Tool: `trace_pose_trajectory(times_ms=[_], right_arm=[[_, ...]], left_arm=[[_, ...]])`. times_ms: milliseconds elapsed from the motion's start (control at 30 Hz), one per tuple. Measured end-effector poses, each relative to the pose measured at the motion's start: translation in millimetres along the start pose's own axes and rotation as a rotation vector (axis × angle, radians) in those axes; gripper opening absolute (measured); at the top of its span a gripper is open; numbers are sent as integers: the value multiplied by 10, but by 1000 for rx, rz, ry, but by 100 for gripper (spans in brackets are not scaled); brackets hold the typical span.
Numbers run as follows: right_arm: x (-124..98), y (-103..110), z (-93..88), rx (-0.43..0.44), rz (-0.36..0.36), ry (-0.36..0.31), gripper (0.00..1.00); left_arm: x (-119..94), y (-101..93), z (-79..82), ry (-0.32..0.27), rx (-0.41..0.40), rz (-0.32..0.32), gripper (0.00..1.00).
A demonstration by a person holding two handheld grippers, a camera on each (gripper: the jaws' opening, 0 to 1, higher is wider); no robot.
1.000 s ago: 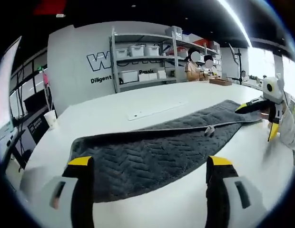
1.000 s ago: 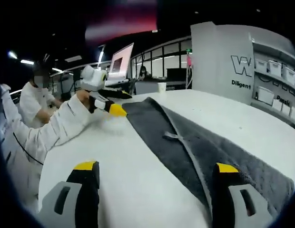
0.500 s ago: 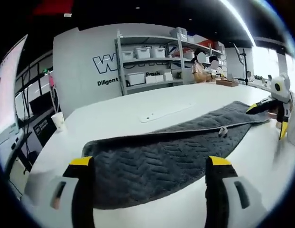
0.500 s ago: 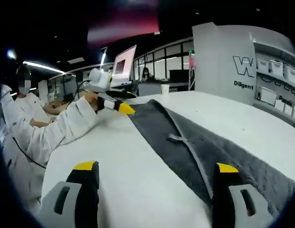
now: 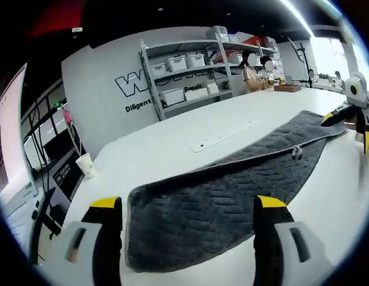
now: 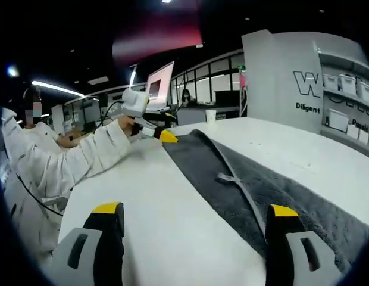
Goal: Open the folded towel by lifting each exposed corner and separating the folded layers until the towel lies flat within the target outline without major curled edges
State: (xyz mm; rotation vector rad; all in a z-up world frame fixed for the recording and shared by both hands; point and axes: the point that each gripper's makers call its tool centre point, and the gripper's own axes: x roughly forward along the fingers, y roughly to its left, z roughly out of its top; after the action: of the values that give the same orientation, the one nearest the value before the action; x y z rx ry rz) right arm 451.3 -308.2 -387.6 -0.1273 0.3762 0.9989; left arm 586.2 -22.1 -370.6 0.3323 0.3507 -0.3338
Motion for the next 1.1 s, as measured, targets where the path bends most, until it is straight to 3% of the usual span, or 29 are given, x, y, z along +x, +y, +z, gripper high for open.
trace_pose_trajectory(times_ms=[367, 567, 867, 1100], right_arm=[[-6, 32, 25, 12, 19, -13, 98], [-5, 69, 45, 18, 35, -23, 98], [1, 60, 62, 28, 47, -31, 97], [18, 67, 70, 31, 56, -33, 97]], left_arm=[[179, 133, 138, -30, 9, -63, 85], [286, 194, 145, -10, 51, -76, 81], [450, 236, 199, -45, 23, -100, 76], [556, 375, 75, -3, 40, -74, 68]])
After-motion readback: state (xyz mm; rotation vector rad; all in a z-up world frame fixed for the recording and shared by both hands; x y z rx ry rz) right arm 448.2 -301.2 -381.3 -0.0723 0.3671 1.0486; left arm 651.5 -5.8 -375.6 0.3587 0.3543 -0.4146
